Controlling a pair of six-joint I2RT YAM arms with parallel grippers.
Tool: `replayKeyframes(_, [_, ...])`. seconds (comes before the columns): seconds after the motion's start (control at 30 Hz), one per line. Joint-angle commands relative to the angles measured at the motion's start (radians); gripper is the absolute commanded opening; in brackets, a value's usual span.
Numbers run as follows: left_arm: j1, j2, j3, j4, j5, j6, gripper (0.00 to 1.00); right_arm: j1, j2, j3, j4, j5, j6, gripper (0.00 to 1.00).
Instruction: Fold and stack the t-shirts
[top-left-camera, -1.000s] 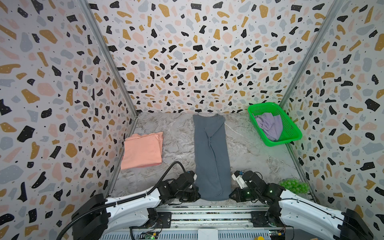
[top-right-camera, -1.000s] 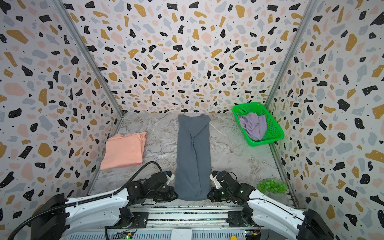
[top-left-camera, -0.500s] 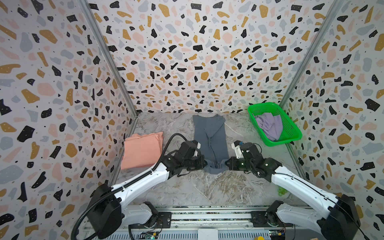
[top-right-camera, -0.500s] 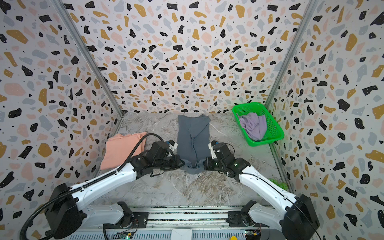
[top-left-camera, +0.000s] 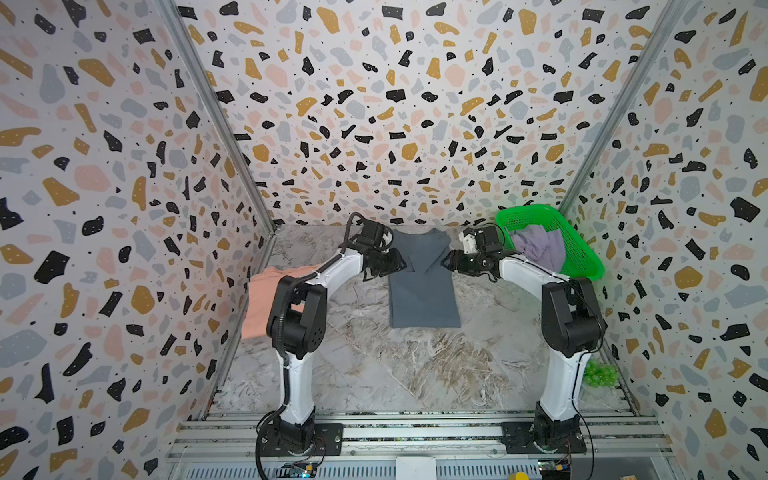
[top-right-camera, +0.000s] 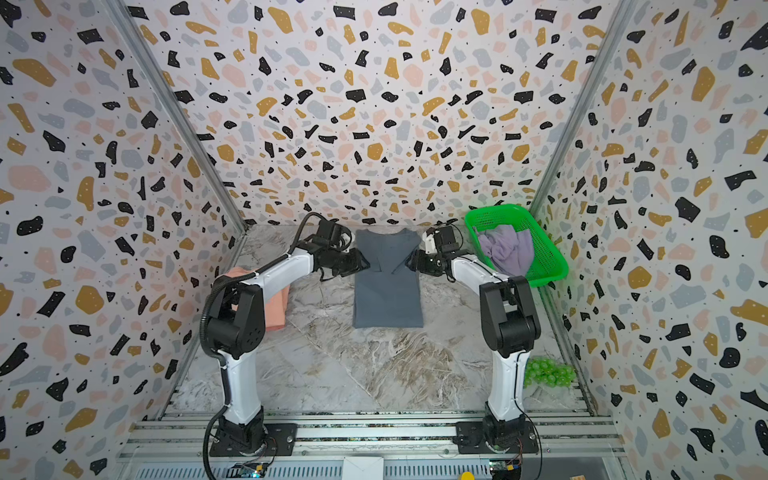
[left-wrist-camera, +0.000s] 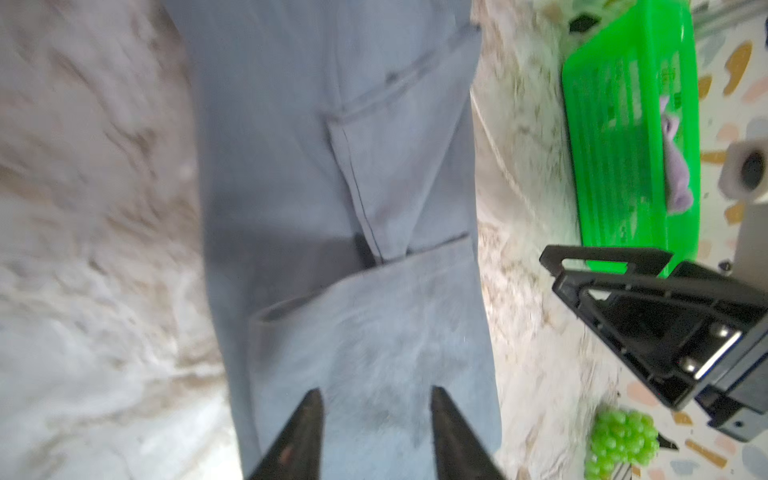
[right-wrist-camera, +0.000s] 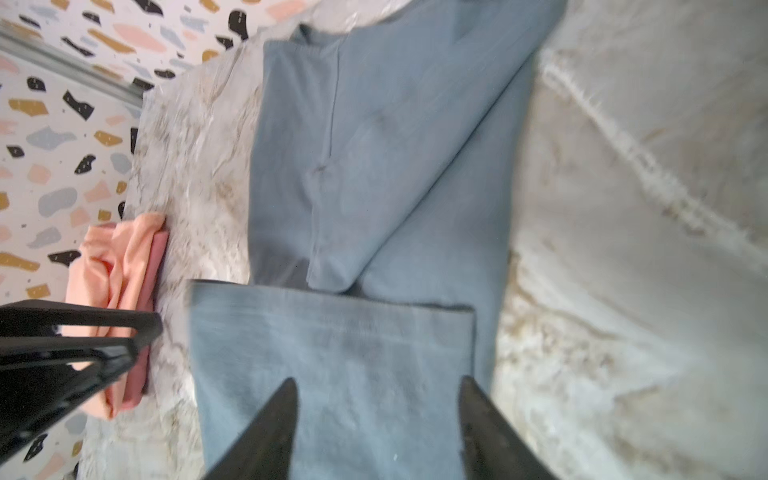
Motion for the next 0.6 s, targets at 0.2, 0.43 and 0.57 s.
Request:
replayKeyframes(0.2, [0.025,-0.164,-0.197,0.039,-0.028,0.020,0.72,-0.012,-0.314,-0.292,-0.006,-0.075,0.004,0.75])
replayKeyframes(0.43, [-0.037,-0.458,-0.663,0.108,-0.034,-0.033,0.71,0.014,-0.622,-0.737,0.110,-0.148,0.156,0.70])
replayKeyframes(0.57, [-0.102,-0.568,-0.858,0.200,-0.004,-0.126,0.69,0.022,-0.684,-0.876,0.149,-0.173,0.191,0.64])
